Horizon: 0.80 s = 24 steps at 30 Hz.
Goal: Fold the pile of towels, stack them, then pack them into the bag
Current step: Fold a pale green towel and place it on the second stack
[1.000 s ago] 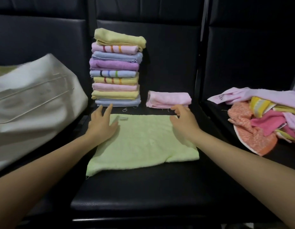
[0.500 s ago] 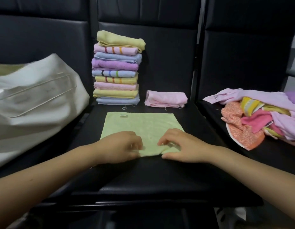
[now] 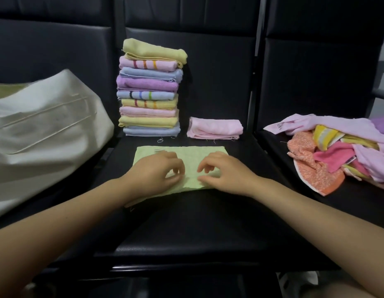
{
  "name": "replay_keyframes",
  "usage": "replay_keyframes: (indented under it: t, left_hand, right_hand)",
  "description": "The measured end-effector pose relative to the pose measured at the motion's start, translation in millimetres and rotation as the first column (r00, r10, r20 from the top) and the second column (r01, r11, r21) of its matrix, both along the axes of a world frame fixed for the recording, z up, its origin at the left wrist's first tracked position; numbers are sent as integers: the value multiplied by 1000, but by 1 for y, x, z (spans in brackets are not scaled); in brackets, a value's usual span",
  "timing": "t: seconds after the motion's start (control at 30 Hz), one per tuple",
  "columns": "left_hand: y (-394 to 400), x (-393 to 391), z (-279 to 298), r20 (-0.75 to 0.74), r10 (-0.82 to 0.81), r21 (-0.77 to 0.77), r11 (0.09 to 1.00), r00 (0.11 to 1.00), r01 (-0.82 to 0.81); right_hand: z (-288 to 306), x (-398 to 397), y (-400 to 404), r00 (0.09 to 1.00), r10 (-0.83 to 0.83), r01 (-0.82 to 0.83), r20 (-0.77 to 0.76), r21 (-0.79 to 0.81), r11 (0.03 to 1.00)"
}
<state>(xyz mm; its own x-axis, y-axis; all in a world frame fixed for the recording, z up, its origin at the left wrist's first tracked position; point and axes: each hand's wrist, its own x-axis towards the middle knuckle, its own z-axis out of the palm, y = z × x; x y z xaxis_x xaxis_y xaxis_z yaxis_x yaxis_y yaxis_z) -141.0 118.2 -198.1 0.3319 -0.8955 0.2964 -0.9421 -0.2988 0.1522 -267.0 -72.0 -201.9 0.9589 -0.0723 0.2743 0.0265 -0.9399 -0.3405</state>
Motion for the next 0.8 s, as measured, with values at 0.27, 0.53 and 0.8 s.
replay_keyframes:
  t: [0.27,0.53,0.8]
  left_hand:
    - [10,3,-8,-124,43,144,989,991,-25]
    - [37,22,-6,-196,227,58,974,954,-220]
    - [34,8,2,-549,252,-61,939,797,-338]
  right_hand:
    - [-5,2,3,994,57,-58,-90,-13,998]
    - [0,-8,-15,979,-157,144,-131,-104,984]
    - [17,-33,-19,966,-242,241,-97,682,690]
